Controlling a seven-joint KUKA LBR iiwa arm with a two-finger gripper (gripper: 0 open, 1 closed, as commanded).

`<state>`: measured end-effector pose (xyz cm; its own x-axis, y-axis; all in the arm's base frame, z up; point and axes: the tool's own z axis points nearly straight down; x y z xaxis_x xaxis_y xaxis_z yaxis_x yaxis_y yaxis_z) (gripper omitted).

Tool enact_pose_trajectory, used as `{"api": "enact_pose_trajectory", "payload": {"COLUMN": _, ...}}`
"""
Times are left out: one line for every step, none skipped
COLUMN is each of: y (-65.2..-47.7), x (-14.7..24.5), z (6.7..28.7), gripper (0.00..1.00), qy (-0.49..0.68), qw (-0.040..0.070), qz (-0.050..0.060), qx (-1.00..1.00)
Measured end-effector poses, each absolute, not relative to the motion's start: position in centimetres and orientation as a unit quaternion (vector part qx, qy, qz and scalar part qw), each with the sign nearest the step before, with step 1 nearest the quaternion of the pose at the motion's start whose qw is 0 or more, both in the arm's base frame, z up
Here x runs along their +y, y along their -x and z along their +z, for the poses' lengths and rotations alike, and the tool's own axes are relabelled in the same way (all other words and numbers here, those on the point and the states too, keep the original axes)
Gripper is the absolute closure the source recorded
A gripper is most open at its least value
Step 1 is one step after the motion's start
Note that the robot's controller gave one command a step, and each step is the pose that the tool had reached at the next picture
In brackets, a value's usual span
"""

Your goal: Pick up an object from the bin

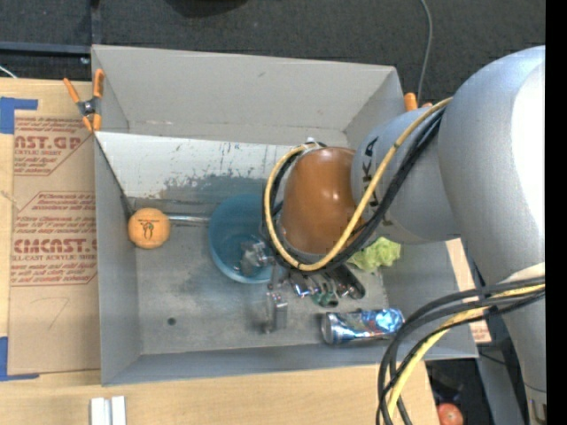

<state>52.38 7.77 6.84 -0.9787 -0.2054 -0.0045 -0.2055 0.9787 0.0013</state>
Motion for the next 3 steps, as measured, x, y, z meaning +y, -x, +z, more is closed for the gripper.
{"api": "enact_pose_trajectory", "payload": {"y": -57.4, "x": 0.5, "z": 7.2, "gripper": 0.00, "qy": 0.064, "qw": 0.011, "qz": -0.002, "qx": 0.998}}
{"api": "enact_pose_trajectory", "payload": {"y": -51.2, "x": 4.1, "z": 7.5, "gripper": 1.00, "qy": 0.097, "qw": 0.008, "qz": 0.002, "qx": 0.995}}
{"api": "enact_pose_trajectory", "payload": {"y": -51.2, "x": 4.1, "z": 7.5, "gripper": 1.00, "qy": 0.097, "qw": 0.008, "qz": 0.002, "qx": 0.995}}
